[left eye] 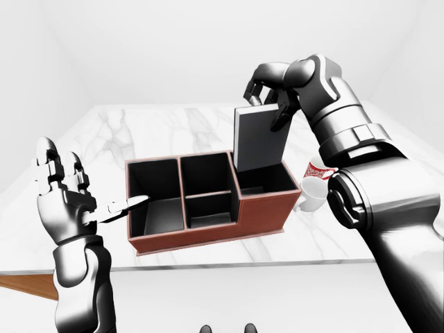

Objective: Pick up the book and place it in the right compartment of the caddy.

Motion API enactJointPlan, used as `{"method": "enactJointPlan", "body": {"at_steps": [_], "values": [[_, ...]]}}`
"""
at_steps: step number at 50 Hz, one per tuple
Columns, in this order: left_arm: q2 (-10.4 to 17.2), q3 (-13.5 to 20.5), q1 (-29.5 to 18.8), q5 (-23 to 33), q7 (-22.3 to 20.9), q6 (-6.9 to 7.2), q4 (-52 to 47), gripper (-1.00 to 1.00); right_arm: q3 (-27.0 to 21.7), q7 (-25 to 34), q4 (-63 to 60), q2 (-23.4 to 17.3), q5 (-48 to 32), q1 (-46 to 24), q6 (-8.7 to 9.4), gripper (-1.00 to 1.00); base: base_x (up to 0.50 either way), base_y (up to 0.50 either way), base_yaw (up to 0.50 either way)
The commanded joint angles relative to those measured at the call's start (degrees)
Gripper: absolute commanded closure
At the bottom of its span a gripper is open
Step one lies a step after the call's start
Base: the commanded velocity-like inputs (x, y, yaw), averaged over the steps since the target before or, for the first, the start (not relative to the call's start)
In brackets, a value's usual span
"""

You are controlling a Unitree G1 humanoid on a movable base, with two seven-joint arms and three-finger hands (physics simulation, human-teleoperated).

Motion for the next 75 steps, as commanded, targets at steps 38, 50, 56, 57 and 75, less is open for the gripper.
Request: {"method": "enactJointPlan", "body": {"at_steps": [38, 50, 56, 57, 75], "values": [[0.1, 0.0, -0.1, -0.1, 0.1, 0.0, -0.1, -1.0, -2.4, 0.0, 1.8, -2.5, -1.0, 2.2, 0.0, 1.0, 0.0, 0.0, 0.0], [0.1, 0.1, -0.1, -0.2, 0.0, 0.0, -0.2, -1.0, -2.5, 0.0, 2.3, -2.4, -0.7, 3.9, 0.0, 1.0, 0.0, 0.0, 0.0], [0.1, 0.0, -0.2, -0.2, 0.0, 0.0, 0.0, -1.0, -2.5, 0.0, 2.2, -2.1, -0.5, 3.9, 0.0, 1.0, 0.0, 0.0, 0.0], [0.1, 0.0, -0.2, -0.2, 0.0, 0.0, 0.0, -1.0, -2.4, 0.0, 2.2, -2.1, -0.6, 3.9, 0.0, 1.0, 0.0, 0.0, 0.0], [0.1, 0.0, -0.1, -0.2, 0.1, 0.0, 0.3, -1.0, -2.2, 0.0, 2.4, -1.0, -0.3, 5.5, 0.0, 1.0, 0.0, 0.0, 0.0]]}}
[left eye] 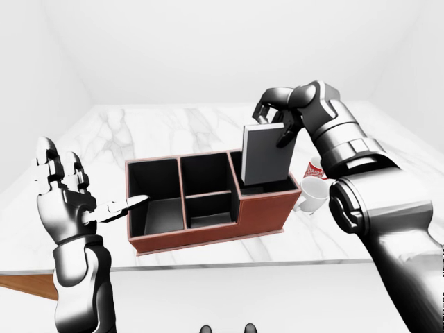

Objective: Pick up the book and place it in the right compartment of the caddy.

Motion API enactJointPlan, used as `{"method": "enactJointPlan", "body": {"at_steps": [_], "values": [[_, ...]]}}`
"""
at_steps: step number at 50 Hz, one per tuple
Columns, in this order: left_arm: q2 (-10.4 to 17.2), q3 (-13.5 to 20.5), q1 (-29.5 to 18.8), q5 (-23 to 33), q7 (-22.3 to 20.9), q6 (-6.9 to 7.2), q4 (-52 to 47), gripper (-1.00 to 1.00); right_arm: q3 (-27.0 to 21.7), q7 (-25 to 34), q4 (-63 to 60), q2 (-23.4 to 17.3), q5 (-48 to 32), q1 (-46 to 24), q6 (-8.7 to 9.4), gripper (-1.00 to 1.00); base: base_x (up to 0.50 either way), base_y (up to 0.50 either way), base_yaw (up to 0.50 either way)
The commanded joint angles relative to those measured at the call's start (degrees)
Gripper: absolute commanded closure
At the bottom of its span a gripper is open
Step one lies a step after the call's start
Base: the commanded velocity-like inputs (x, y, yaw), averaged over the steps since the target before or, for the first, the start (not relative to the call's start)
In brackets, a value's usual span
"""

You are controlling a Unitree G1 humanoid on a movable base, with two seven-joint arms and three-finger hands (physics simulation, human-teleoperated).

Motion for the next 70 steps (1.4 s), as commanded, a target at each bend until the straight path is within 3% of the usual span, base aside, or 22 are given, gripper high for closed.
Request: {"method": "enactJointPlan", "body": {"at_steps": [1, 70], "values": [[0.0, 0.0, 0.0, 0.0, 0.0, 0.0, 0.2, -1.0, -2.4, 0.0, -0.4, 0.3, -0.9, 0.5, 0.0, 1.0, 0.0, 0.0, 0.0], [-0.2, 0.0, 0.3, 0.0, -0.1, 0.0, -0.5, -1.0, -2.4, 0.0, 0.1, 0.6, -0.9, 3.2, 0.0, 1.0, 0.0, 0.0, 0.0]]}}
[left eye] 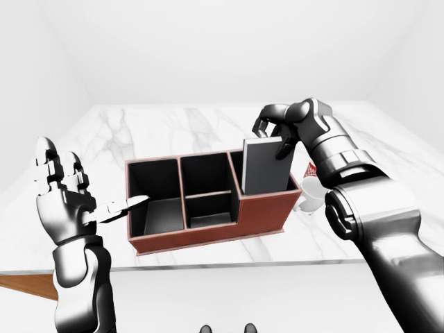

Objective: Pick up the book and place it in the right compartment of the caddy.

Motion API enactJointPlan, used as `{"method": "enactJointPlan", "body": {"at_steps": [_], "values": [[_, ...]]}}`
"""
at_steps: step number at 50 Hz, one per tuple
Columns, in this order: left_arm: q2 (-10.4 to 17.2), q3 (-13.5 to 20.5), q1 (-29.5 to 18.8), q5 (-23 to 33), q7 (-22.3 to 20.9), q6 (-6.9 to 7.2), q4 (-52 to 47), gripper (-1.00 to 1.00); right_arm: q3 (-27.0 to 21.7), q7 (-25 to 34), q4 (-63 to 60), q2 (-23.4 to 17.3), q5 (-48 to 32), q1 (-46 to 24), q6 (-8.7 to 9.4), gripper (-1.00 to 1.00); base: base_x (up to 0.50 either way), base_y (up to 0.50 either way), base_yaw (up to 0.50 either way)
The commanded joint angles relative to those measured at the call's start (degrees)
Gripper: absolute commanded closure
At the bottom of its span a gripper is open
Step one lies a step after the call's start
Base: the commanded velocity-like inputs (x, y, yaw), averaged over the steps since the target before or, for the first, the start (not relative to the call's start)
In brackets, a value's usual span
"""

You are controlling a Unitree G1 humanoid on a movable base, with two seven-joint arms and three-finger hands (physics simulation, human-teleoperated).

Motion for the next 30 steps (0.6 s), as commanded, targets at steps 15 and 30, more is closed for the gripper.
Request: {"method": "enactJointPlan", "body": {"at_steps": [15, 30], "values": [[-0.1, -0.1, 0.0, 0.1, -0.1, 0.0, 0.7, -1.0, -2.5, 0.0, -0.2, -0.6, -1.0, -1.1, 0.0, 1.0, 0.0, 0.0, 0.0], [-0.1, -0.3, 0.1, 0.2, -0.1, 0.0, 0.7, -1.0, -2.7, 0.0, -0.2, -0.6, -1.1, -1.1, 0.0, -1.0, 0.0, 0.0, 0.0]]}}
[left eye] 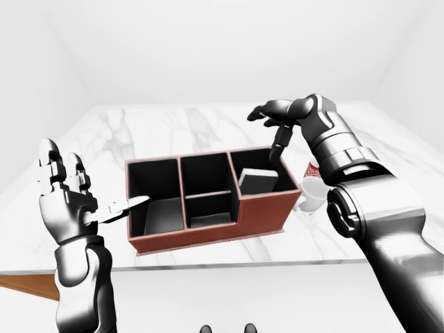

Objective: Pick up the book and place it in the right compartment of the caddy.

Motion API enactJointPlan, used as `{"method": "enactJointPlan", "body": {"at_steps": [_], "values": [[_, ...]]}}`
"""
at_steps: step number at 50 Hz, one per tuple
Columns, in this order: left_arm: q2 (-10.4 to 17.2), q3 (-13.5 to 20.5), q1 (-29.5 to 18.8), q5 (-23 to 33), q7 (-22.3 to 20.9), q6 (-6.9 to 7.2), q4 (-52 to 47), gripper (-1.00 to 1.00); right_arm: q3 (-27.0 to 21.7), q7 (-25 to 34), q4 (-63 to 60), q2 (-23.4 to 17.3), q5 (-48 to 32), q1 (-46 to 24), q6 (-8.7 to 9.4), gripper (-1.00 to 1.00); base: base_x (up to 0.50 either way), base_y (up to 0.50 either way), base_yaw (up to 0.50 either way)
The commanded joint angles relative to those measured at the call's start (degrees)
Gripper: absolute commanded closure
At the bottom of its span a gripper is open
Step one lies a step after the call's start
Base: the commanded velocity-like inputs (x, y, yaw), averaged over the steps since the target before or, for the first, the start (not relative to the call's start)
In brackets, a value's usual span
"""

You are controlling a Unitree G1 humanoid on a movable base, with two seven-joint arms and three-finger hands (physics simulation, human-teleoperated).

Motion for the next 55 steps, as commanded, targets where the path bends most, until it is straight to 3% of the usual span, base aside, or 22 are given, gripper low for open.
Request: {"method": "enactJointPlan", "body": {"at_steps": [1, 30, 36, 41, 47, 55], "values": [[0.0, 0.0, 0.1, 0.0, 0.0, 0.0, 0.1, -1.0, -0.7, 0.0, -0.2, 0.0, -0.3, -0.3, 0.0, -1.0, 0.0, 0.0, 0.0], [0.0, -0.1, 0.0, 0.1, 0.0, 0.0, 0.3, -1.0, -1.5, -1.3, -0.6, -0.8, 1.0, -3.0, 0.0, -1.0, 0.0, 0.0, 0.0], [0.0, -0.2, 0.0, 0.2, 0.0, 0.0, 0.1, -1.0, -2.4, -7.4, -0.4, -1.4, 2.3, -5.0, 0.0, -1.0, 0.0, 0.0, 0.0], [0.0, -0.1, 0.0, 0.1, -0.1, 0.0, 0.3, -1.0, -6.1, -26.2, 0.5, -2.6, 7.2, -8.9, 0.0, -1.0, 0.0, 0.0, 0.0], [0.0, 0.0, 0.0, 0.0, 0.0, 0.0, 0.1, -1.0, -8.3, -38.0, 0.7, -4.2, 13.1, -12.0, 0.0, -1.0, 0.0, 0.0, 0.0], [0.0, -0.2, 0.0, 0.2, 0.0, 0.0, 0.0, -1.0, -7.7, -42.3, 0.5, -5.7, 16.8, -13.4, -2.86, -1.0, 0.0, 0.0, 0.0]]}}
